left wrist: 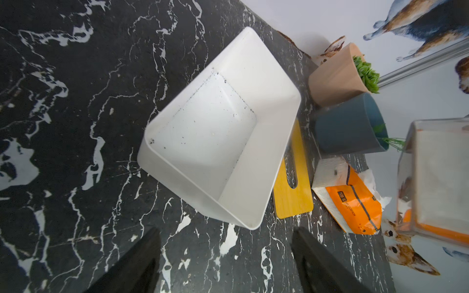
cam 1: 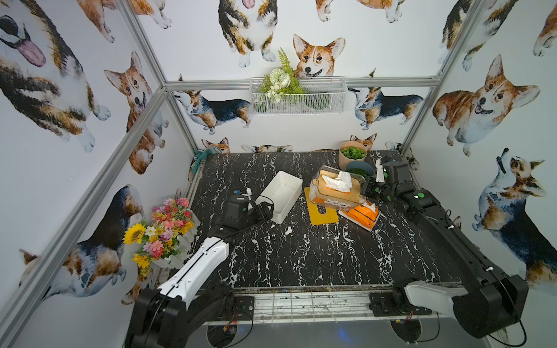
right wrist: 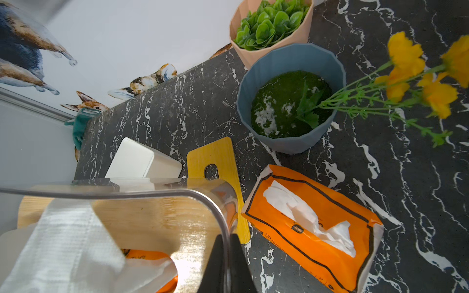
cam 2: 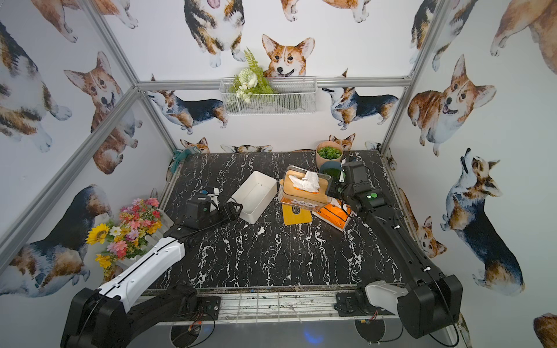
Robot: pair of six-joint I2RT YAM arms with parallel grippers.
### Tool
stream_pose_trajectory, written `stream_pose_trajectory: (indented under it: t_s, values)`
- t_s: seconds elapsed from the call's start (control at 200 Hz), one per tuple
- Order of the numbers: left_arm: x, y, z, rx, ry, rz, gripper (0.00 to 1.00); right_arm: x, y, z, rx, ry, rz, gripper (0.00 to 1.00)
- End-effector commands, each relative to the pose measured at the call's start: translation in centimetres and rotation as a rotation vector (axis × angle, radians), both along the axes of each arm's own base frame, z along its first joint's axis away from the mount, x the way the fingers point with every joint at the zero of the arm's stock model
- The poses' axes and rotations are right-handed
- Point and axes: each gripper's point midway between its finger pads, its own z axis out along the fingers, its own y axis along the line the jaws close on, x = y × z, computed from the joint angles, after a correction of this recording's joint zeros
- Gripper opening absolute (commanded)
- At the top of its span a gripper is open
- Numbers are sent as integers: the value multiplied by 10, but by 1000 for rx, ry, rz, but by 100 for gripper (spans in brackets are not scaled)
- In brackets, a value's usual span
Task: Put the tissue paper into the tissue box
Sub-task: Place the tissue box at the center of the board.
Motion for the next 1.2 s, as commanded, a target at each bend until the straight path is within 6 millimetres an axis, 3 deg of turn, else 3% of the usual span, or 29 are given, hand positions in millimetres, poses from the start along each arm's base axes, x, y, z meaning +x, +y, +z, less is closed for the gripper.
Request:
stream_pose_trajectory:
  t_s: [0.0, 0.14, 0.165, 0.18, 0.275, 0.51, 0.751, 0.911, 1.191]
  values:
    - [12, 1, -1, 44, 3, 96, 79, 6, 6, 25, 61, -99, 8, 0]
    - [21, -3, -12, 90, 41, 142, 73, 2, 6, 20, 62, -91, 12, 0]
    - [20, -3, -18, 103, 58, 150, 73, -3, 5, 29, 68, -117, 13, 0]
    - [28, -5, -7, 93, 38, 155, 73, -4, 5, 29, 68, -118, 13, 0]
    - [33, -2, -14, 142, 70, 196, 67, -7, 5, 27, 69, -115, 14, 0]
    - [32, 2, -34, 216, 140, 250, 57, -8, 6, 22, 74, -106, 23, 0]
    - [30, 10, -31, 273, 136, 265, 53, -7, 9, 20, 83, -103, 31, 0]
    - [31, 8, -40, 280, 159, 255, 52, -7, 11, 18, 91, -99, 38, 0]
    - [34, 0, -53, 294, 204, 212, 30, -8, 10, 20, 88, -105, 37, 0]
